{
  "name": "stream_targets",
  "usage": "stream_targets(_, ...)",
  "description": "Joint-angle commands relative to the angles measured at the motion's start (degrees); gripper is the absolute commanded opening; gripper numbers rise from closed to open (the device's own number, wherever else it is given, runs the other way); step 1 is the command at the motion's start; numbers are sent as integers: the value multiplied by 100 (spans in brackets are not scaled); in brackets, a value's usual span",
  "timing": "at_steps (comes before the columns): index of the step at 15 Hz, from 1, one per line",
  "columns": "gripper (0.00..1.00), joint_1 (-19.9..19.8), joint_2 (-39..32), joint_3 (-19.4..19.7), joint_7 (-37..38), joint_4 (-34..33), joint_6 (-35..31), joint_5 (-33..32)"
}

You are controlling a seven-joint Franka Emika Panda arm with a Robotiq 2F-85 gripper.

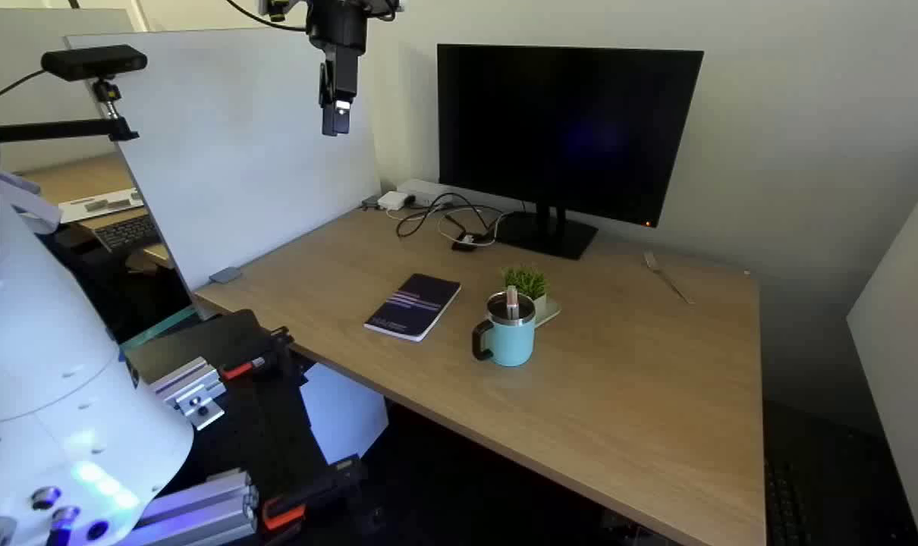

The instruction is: Put the orange marker in the mug on the table

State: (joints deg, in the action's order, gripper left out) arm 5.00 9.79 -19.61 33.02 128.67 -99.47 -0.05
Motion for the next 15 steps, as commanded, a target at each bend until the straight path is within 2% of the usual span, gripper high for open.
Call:
stream_targets(1,100,193,-15,185,27,-11,14,-29)
stream_targets(7,100,192,-72,187,25,-51,8,-2)
stream_targets(11,100,192,-663,293,168,-272,-159,-98)
stream_targets(15,100,144,-1658,710,704,-559,-655,-119)
